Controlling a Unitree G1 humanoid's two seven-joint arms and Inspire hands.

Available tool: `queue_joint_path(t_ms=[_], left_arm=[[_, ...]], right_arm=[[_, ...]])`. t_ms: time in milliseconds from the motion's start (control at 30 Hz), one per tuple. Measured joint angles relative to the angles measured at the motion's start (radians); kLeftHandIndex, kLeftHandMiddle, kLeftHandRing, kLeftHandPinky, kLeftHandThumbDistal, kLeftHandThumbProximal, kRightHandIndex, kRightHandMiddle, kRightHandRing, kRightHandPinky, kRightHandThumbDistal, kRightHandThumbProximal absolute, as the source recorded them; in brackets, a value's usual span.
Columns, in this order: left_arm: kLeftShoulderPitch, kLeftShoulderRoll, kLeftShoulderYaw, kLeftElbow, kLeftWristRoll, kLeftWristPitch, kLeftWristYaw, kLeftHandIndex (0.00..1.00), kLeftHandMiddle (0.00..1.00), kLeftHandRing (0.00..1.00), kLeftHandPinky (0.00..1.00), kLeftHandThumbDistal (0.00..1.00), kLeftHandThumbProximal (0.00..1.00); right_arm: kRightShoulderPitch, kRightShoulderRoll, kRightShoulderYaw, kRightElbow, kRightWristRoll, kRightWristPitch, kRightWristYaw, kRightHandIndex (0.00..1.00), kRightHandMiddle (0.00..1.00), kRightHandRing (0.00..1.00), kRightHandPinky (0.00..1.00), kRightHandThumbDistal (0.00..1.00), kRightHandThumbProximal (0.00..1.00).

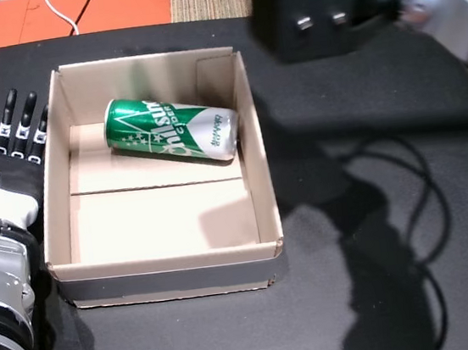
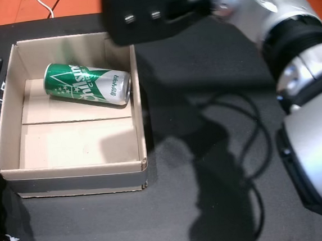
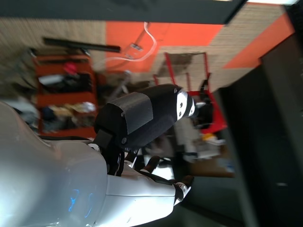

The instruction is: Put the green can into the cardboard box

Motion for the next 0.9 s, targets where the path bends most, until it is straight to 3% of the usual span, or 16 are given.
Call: queue_joint_path(t_ms=[133,200,333,467,567,667,700,767,800,900], left_arm=[[0.0,0.002,0.004,0.0,0.0,0.0,0.0,0.61,0.65,0.84,0.97,0.0,1.0],[0.0,0.003,0.004,0.0,0.0,0.0,0.001,0.62,0.66,0.86,0.99,0.0,1.0],[0.0,0.004,0.005,0.0,0.0,0.0,0.0,0.63,0.7,0.87,0.98,0.0,1.0],[0.0,0.007,0.006,0.0,0.0,0.0,0.0,0.63,0.69,0.85,0.96,0.0,1.0],[0.0,0.01,0.007,0.0,0.0,0.0,0.0,0.6,0.65,0.81,0.91,0.0,1.0],[0.0,0.016,0.006,0.0,0.0,0.0,0.002,0.57,0.63,0.77,0.84,0.0,0.97],[0.0,0.017,0.006,0.0,0.0,0.0,0.002,0.57,0.63,0.77,0.81,0.0,0.96],[0.0,0.019,0.006,0.0,0.0,0.0,0.002,0.55,0.61,0.74,0.78,0.0,0.91],[0.0,0.019,0.006,0.0,0.0,0.0,0.002,0.54,0.61,0.74,0.78,0.0,0.89],[0.0,0.021,0.006,0.0,0.0,0.0,0.002,0.5,0.55,0.69,0.74,0.0,0.89]], right_arm=[[0.075,-0.063,-0.047,-0.004,0.037,-0.033,-0.016,0.72,0.9,1.0,0.98,0.56,0.25],[0.114,-0.095,-0.093,-0.015,0.081,-0.051,-0.026,0.74,0.9,0.99,0.98,0.58,0.27],[0.173,-0.167,-0.169,-0.039,0.139,-0.068,-0.06,0.73,0.88,0.97,0.98,0.51,0.32],[0.227,-0.232,-0.245,-0.043,0.203,-0.083,-0.073,0.79,0.91,0.99,1.0,0.45,0.22],[0.263,-0.272,-0.308,-0.045,0.264,-0.089,-0.032,0.78,0.91,1.0,1.0,0.51,0.29],[0.299,-0.297,-0.358,-0.048,0.322,-0.088,0.019,0.79,0.9,0.99,1.0,0.5,0.29],[0.312,-0.302,-0.369,-0.05,0.336,-0.088,0.032,0.8,0.89,0.98,1.0,0.48,0.27],[0.334,-0.305,-0.387,-0.055,0.34,-0.086,0.037,0.81,0.89,0.97,1.0,0.39,0.13],[0.341,-0.305,-0.389,-0.059,0.341,-0.083,0.037,0.81,0.89,0.97,1.0,0.39,0.11],[0.366,-0.302,-0.402,-0.071,0.357,-0.085,0.051,0.74,0.88,0.99,0.98,0.45,0.23]])
